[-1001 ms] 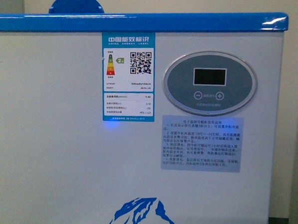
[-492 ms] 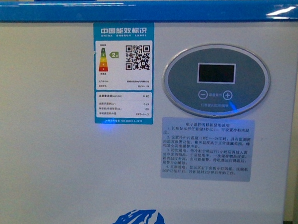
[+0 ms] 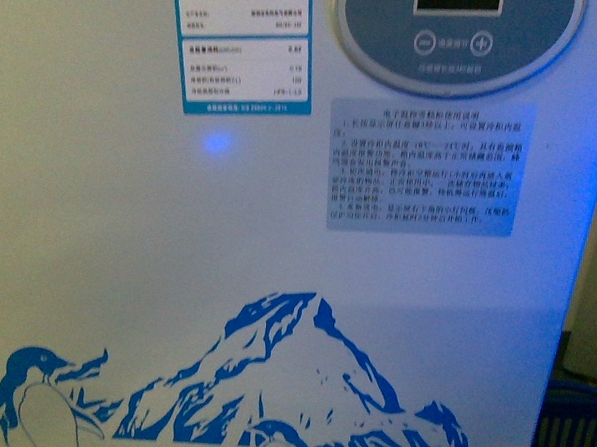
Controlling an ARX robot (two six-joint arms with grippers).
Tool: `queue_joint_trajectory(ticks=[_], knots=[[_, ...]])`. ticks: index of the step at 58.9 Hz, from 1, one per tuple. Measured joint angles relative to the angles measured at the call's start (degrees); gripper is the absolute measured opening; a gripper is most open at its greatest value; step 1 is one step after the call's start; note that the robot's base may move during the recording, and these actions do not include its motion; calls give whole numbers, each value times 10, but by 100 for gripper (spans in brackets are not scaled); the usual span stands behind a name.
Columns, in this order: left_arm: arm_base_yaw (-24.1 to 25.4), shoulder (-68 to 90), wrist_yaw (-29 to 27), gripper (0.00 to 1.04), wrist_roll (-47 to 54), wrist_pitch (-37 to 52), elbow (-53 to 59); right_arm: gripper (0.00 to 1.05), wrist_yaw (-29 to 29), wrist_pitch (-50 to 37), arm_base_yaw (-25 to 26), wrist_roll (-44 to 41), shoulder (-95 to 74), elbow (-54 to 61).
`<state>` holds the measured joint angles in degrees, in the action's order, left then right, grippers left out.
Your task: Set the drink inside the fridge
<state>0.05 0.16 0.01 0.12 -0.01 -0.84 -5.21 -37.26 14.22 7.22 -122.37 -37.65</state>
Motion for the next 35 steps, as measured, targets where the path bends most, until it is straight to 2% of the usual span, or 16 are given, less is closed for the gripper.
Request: queue_joint_trajectory(ticks=[15, 35], knots=[[0, 0, 0, 97, 0, 0, 0, 97, -5, -22, -5, 0, -253, -156], [0, 0, 0, 97, 0, 0, 0, 97, 1, 4, 14, -42, -400, -310]])
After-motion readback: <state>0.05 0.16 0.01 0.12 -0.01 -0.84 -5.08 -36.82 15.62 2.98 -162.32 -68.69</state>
